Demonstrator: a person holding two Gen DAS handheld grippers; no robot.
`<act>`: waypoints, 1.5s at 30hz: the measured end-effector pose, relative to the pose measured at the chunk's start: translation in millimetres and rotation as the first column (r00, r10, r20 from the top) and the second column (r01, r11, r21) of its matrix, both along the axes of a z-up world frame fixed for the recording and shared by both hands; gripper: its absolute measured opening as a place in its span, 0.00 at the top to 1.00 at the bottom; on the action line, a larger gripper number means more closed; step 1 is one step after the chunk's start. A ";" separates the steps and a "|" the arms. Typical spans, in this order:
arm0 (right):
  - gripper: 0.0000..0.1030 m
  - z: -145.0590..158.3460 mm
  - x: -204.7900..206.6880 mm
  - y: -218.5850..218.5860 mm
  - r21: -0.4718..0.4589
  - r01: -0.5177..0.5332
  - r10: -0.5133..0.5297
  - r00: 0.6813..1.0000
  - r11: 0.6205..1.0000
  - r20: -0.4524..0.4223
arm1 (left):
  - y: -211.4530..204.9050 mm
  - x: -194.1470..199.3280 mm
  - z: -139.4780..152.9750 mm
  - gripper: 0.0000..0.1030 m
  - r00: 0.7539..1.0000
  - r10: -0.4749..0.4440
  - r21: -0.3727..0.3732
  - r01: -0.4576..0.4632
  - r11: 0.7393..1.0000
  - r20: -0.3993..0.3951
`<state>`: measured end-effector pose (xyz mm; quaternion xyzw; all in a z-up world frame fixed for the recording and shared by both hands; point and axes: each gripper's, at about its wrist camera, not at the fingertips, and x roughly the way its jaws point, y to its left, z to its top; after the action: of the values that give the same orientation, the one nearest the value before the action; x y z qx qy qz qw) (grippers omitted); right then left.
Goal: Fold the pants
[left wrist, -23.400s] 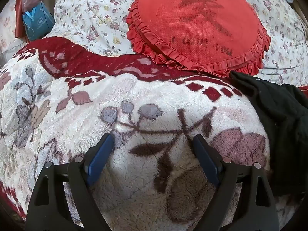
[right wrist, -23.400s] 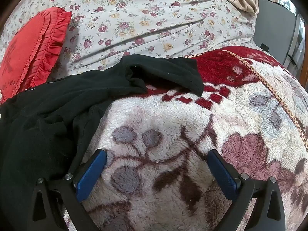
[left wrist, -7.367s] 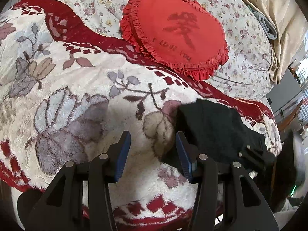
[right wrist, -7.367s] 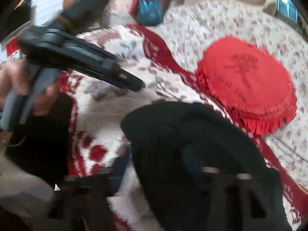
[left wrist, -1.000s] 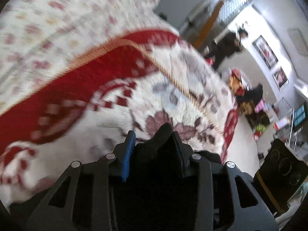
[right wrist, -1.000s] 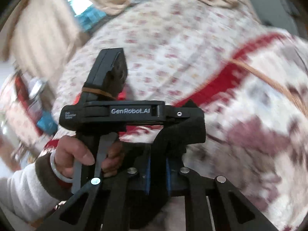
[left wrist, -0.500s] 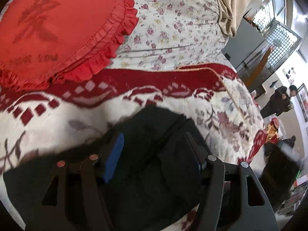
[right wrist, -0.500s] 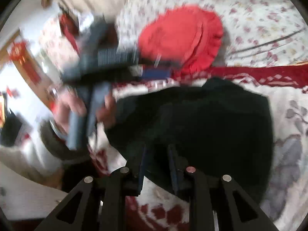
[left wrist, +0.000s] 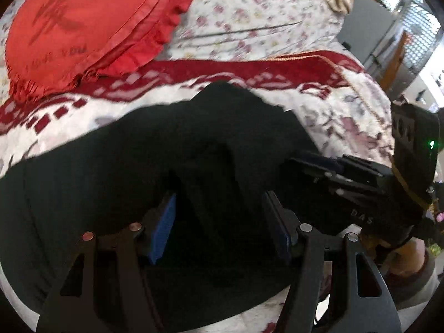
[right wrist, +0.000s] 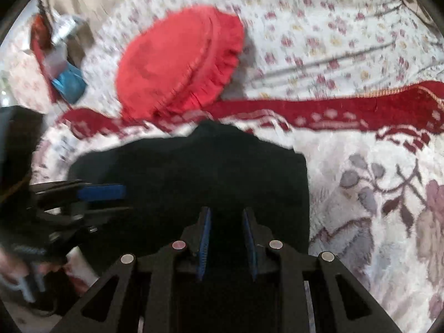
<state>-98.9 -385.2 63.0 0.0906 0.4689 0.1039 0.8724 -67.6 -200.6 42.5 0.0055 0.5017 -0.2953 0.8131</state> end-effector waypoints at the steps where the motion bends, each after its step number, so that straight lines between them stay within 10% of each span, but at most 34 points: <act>1: 0.79 0.4 -0.2 -1.5 0.008 0.007 -0.007 1.000 1.000 0.003 | 1.7 0.2 -0.9 0.39 1.000 0.002 -0.010 -0.002 1.000 0.000; 14: 0.70 15.9 -60.7 18.2 -0.037 -0.063 0.062 0.998 0.997 -0.022 | 3.2 -1.5 -1.1 0.39 0.999 0.032 -0.023 -0.032 0.999 0.011; 35: 0.69 4.8 -30.5 49.5 -0.079 -0.036 0.032 0.998 0.996 -0.049 | 52.6 -15.7 33.0 0.39 0.987 0.139 -0.046 -0.136 0.990 0.075; 45: 0.64 53.9 -59.5 40.8 -0.091 0.068 -0.069 0.998 0.993 -0.012 | 82.9 -23.6 34.5 0.39 0.989 0.141 -0.160 -0.133 0.978 0.039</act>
<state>-158.4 -344.5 116.9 0.0677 0.4763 0.0517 0.8752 -91.2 -117.8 76.9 -0.0854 0.4556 -0.2770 0.8417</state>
